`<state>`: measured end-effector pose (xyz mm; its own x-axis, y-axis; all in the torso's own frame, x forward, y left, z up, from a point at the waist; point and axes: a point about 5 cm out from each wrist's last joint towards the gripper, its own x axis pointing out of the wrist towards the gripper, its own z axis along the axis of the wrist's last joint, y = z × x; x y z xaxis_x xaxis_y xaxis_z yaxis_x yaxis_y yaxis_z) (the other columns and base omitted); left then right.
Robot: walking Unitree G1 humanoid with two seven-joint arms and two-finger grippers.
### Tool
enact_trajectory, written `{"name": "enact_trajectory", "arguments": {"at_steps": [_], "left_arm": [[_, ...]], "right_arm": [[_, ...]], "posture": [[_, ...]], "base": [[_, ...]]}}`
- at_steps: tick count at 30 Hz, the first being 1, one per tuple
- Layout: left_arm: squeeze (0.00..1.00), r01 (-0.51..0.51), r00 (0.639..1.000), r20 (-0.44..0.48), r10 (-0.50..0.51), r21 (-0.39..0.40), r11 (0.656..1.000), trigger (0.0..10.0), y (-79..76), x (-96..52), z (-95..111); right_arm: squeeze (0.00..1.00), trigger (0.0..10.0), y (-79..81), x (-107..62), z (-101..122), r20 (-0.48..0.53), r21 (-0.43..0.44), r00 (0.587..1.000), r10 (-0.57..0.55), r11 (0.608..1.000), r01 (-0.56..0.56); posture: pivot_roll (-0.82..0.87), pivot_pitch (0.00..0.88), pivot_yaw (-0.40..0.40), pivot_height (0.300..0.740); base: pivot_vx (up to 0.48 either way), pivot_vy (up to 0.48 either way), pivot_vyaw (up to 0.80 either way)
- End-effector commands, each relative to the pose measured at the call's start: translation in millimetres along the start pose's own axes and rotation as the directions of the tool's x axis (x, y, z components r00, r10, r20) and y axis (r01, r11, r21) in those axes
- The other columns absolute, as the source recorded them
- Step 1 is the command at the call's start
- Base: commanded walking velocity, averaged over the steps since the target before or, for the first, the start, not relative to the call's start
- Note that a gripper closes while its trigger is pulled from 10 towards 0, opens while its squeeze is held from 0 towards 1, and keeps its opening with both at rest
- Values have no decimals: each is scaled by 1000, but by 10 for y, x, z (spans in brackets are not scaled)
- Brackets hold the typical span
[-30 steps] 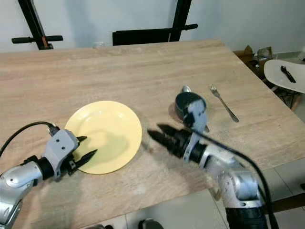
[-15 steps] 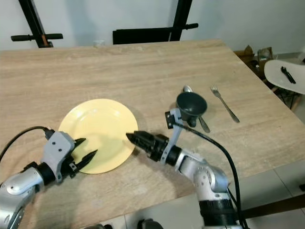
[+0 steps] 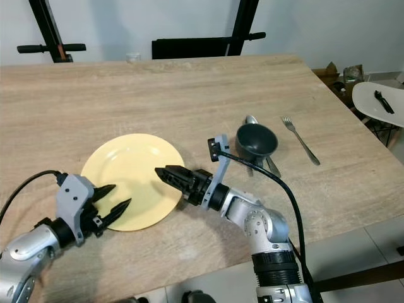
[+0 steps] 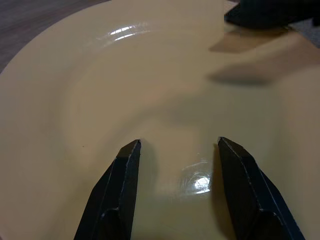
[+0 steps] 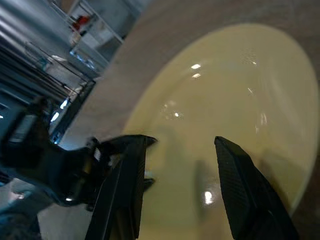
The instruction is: Setting the table
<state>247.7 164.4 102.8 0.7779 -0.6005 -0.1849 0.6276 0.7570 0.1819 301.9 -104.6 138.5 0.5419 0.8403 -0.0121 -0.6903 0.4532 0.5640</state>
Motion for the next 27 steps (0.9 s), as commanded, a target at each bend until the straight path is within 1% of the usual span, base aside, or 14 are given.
{"name": "enact_trajectory", "arguments": {"at_steps": [1, 3, 8, 10, 11, 12, 13, 15, 17, 19, 20, 21, 24, 27], "left_arm": [[0, 36, 990, -137, -45, -62, 997, 10000, -124, -60, -300], [0, 34, 989, -140, -42, -62, 997, 10000, -138, -82, -319], [0, 4, 991, -136, -6, -11, 1000, 10000, -149, -103, -314], [0, -4, 995, -97, 5, 7, 1000, 10000, -117, -74, -202], [0, -17, 998, -59, 18, 21, 1000, 10000, -70, -46, -98], [0, -17, 998, -59, 18, 21, 1000, 10000, -70, -46, -98], [0, -26, 999, -33, 27, 30, 999, 10000, -39, -30, -28], [0, -46, 997, 61, 42, 66, 997, 10000, 94, 7, 263], [0, -49, 992, 122, 38, 94, 994, 10000, 176, -2, 470], [0, -49, 992, 122, 38, 94, 994, 10000, 176, -2, 470], [0, -41, 988, 154, 23, 114, 993, 10000, 219, -31, 596], [0, -35, 987, 161, 15, 122, 992, 10000, 239, -56, 647], [0, -25, 987, 161, 4, 126, 992, 10000, 265, -99, 684], [0, -21, 990, 139, 4, 120, 992, 10000, 286, -141, 648]], "right_arm": [[0, 10000, -63, -43, -58, -30, -12, 999, -28, 1000, 28], [0, 10000, -101, -79, -50, -33, -60, 998, -56, 997, 54], [0, 10000, -119, -202, 169, 40, -135, 996, -82, 987, 87], [0, 10000, -107, -258, 299, 78, -160, 993, -85, 982, 97], [0, 10000, -102, -287, 355, 92, -173, 992, -88, 980, 103], [0, 10000, -102, -287, 355, 92, -173, 992, -88, 980, 103], [0, 10000, -100, -304, 389, 100, -182, 991, -89, 978, 106], [0, 10000, -88, -334, 435, 111, -196, 990, -85, 975, 106], [0, 10000, -88, -340, 436, 115, -204, 990, -84, 973, 106], [0, 10000, -88, -340, 436, 115, -204, 990, -84, 973, 106], [0, 10000, -93, -334, 415, 115, -202, 990, -84, 974, 106], [0, 10000, -95, -328, 396, 113, -198, 990, -85, 974, 107], [0, 10000, -99, -317, 365, 111, -192, 990, -87, 975, 107], [0, 10000, -104, -309, 340, 109, -187, 990, -90, 976, 110]], "posture": [[-67, 93, -41, 740], [-66, 98, -41, 740], [-66, 104, -45, 740], [-66, 104, -45, 740], [-68, 105, -44, 740], [-68, 105, -44, 740], [-68, 105, -44, 740], [-66, 104, -41, 740], [-63, 103, -37, 740], [-63, 103, -37, 740], [-59, 102, -33, 740], [-57, 102, -30, 740], [-56, 101, -26, 740], [-51, 100, -22, 740]], "base": [[0, 0, 0], [0, 0, 0], [0, 0, 0], [0, 0, 0], [0, 0, 0], [0, 0, 0], [0, 0, 0], [0, 0, 0], [0, 0, 0], [0, 0, 0], [0, 0, 0], [0, 0, 0], [0, 0, 0], [0, 0, 0]]}}
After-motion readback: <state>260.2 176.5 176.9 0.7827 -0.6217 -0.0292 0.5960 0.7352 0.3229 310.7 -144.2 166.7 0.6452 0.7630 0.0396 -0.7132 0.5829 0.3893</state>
